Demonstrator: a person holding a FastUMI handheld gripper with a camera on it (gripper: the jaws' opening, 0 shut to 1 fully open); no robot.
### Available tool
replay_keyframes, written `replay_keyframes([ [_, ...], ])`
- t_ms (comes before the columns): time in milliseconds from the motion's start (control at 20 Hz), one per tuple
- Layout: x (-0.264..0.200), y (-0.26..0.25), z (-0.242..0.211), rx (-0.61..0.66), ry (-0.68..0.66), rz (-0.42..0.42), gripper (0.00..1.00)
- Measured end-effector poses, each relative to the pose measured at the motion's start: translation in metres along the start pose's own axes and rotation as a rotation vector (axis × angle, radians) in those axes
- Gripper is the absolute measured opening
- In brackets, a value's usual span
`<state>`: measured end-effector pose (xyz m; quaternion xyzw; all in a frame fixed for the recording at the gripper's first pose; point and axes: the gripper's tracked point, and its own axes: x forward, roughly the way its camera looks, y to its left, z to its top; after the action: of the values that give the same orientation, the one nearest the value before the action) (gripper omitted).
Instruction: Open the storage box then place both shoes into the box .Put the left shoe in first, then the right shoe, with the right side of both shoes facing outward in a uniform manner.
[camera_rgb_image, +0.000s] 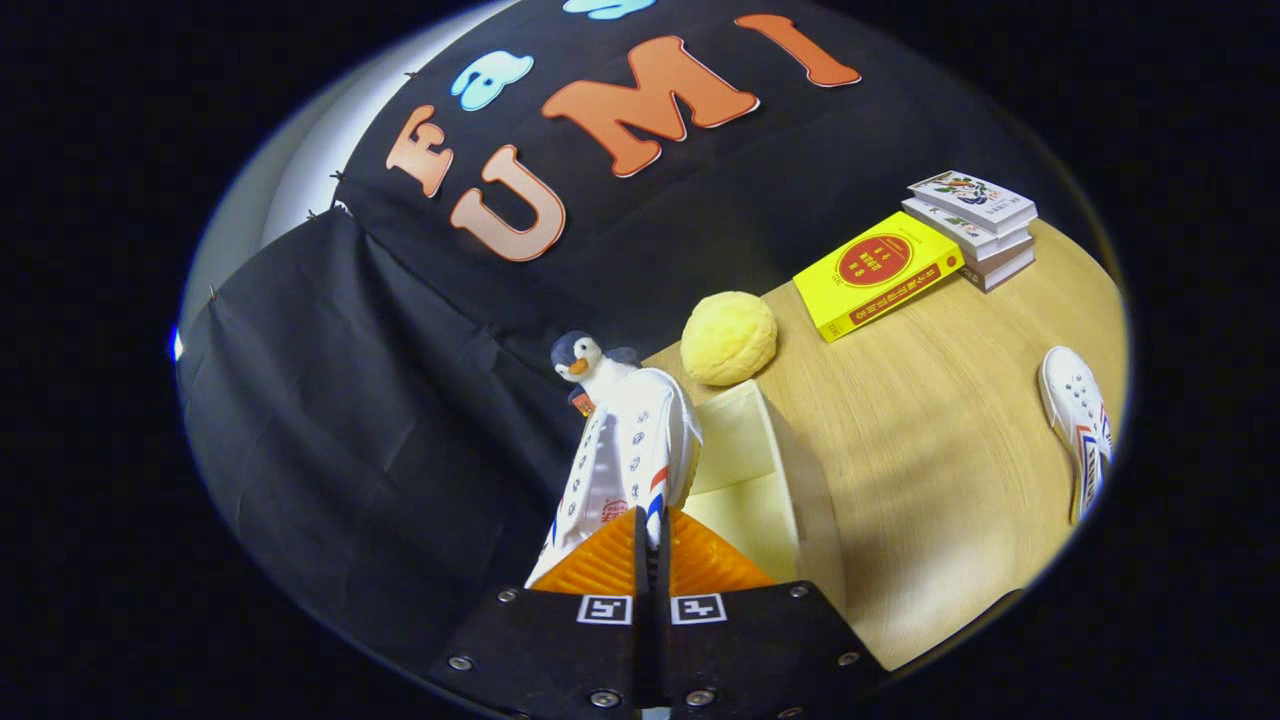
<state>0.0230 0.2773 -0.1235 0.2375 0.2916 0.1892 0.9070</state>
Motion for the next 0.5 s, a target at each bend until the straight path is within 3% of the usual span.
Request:
replay_keyframes([
  [500,0.041,0.002,-0.063,-0.113,0.026,-0.116,0.00],
])
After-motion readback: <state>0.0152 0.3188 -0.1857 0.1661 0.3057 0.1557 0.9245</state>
